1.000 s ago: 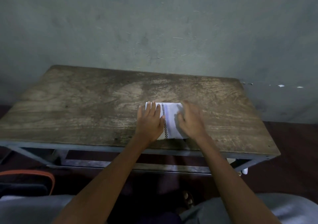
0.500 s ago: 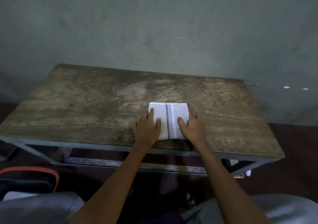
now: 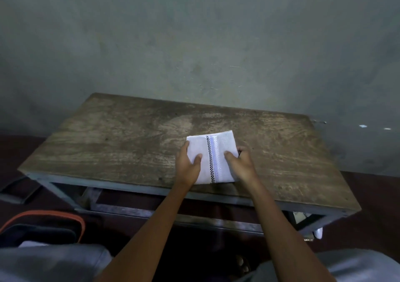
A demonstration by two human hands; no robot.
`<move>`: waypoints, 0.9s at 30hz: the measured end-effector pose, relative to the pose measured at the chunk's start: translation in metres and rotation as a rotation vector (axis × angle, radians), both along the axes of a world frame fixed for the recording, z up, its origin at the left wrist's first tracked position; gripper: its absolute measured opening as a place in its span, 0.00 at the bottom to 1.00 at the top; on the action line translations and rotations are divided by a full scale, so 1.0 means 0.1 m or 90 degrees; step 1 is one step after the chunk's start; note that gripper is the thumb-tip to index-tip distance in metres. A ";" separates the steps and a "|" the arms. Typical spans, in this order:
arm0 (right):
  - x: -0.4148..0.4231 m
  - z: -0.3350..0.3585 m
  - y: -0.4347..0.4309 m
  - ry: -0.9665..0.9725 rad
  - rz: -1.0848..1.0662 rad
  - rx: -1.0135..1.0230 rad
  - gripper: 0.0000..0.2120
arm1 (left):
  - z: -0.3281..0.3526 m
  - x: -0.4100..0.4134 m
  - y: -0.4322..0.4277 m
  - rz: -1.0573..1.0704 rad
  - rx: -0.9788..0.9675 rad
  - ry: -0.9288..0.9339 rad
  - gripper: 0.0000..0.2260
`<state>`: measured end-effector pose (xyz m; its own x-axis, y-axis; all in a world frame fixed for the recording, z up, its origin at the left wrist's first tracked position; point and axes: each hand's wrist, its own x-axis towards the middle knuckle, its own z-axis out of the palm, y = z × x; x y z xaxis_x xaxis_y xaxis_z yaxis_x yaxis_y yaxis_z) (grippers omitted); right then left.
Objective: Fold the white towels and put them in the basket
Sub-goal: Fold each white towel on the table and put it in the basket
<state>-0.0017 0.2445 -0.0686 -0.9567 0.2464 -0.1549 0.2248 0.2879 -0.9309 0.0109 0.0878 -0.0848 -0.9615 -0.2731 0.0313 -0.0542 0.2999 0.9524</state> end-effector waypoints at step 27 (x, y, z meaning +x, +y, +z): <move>1.20 0.51 -3.76 -0.017 0.548 -0.171 0.10 | 0.69 2.55 -2.91 0.629 0.154 0.143 0.17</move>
<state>0.1188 -0.1318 -0.0179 -0.7888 -0.6009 -0.1295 0.0550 0.1409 -0.9885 0.2659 -0.2036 -0.0156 -0.2856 -0.9581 0.0210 0.0143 0.0176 0.9997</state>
